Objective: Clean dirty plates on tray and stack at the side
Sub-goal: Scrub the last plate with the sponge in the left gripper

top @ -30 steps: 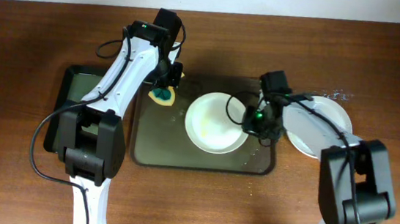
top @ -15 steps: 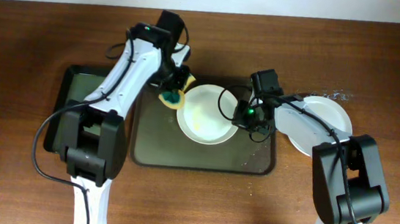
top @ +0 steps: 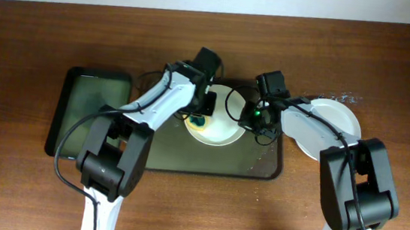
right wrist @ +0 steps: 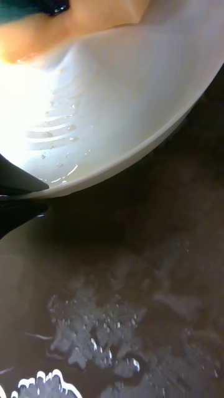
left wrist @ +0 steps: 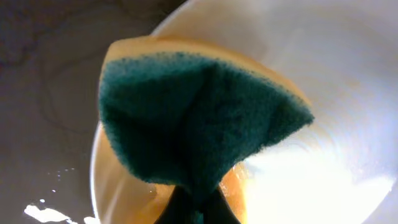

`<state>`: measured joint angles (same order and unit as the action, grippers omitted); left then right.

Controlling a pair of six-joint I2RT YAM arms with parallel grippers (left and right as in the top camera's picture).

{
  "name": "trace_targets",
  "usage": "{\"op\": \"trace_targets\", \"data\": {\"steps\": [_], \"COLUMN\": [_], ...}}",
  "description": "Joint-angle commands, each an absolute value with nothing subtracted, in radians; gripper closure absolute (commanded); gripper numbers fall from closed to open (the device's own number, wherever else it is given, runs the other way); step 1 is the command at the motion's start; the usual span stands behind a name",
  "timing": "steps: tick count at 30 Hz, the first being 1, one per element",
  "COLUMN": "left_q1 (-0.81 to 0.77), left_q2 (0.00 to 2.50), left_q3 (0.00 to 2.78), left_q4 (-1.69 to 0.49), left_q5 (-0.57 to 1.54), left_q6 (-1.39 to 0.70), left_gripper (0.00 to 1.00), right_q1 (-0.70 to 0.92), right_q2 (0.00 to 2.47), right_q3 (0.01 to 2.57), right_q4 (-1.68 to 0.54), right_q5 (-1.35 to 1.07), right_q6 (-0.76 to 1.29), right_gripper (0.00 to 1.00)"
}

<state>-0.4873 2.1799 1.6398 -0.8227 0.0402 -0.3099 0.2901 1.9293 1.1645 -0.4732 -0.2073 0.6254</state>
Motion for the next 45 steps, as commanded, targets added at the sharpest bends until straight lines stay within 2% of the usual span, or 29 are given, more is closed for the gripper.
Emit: {"op": "trace_targets", "data": {"steps": [1, 4, 8, 14, 17, 21, 24, 29, 34, 37, 41, 45], "left_q1": [-0.557, -0.582, -0.572, -0.502, -0.476, -0.463, -0.462, -0.458, -0.440, -0.444, -0.453, -0.448], "left_q2": [2.193, 2.193, 2.193, 2.193, 2.193, 2.193, 2.193, 2.193, 2.193, 2.193, 2.193, 2.193], "left_q3": [1.600, 1.600, 1.600, 1.600, 1.600, 1.600, 1.600, 1.600, 1.600, 1.600, 1.600, 1.600], "left_q4": [-0.828, -0.844, -0.797, -0.619, -0.554, -0.558, -0.629, -0.831, -0.900, -0.930, -0.893, -0.762], "left_q5": [0.310, 0.474, 0.448, 0.162, -0.001, -0.226, -0.257, -0.080, 0.426, 0.693, 0.701, 0.399], "left_q6": [-0.133, -0.077, -0.100, -0.333, -0.375, -0.382, -0.381, -0.331, -0.003, 0.154, 0.153, -0.066], "left_gripper": [1.00, 1.00, 1.00, 1.00, 1.00, 1.00, 1.00, 1.00, 1.00, 1.00, 1.00, 1.00], "right_q1": [0.295, 0.295, 0.295, 0.303, 0.322, 0.348, 0.353, 0.334, 0.278, 0.262, 0.262, 0.262], "right_q2": [1.943, 1.943, 1.943, 1.943, 1.943, 1.944, 1.944, 1.944, 1.974, 1.989, 1.989, 1.989], "right_q3": [1.159, 1.159, 1.159, 1.159, 1.159, 1.159, 1.159, 1.159, 1.158, 1.157, 1.157, 1.157], "right_q4": [-0.482, -0.483, -0.499, -0.543, -0.546, -0.546, -0.546, -0.591, -0.563, -0.569, -0.570, -0.572], "right_q5": [-0.180, -0.180, -0.179, -0.179, -0.179, -0.171, -0.168, -0.228, -0.430, -0.449, -0.448, -0.435], "right_q6": [0.638, 0.638, 0.637, 0.637, 0.637, 0.637, 0.637, 0.663, 0.579, 0.550, 0.550, 0.550], "right_gripper": [0.96, 0.96, 0.96, 0.96, 0.96, 0.96, 0.96, 0.96, 0.96, 0.96, 0.96, 0.96]}}
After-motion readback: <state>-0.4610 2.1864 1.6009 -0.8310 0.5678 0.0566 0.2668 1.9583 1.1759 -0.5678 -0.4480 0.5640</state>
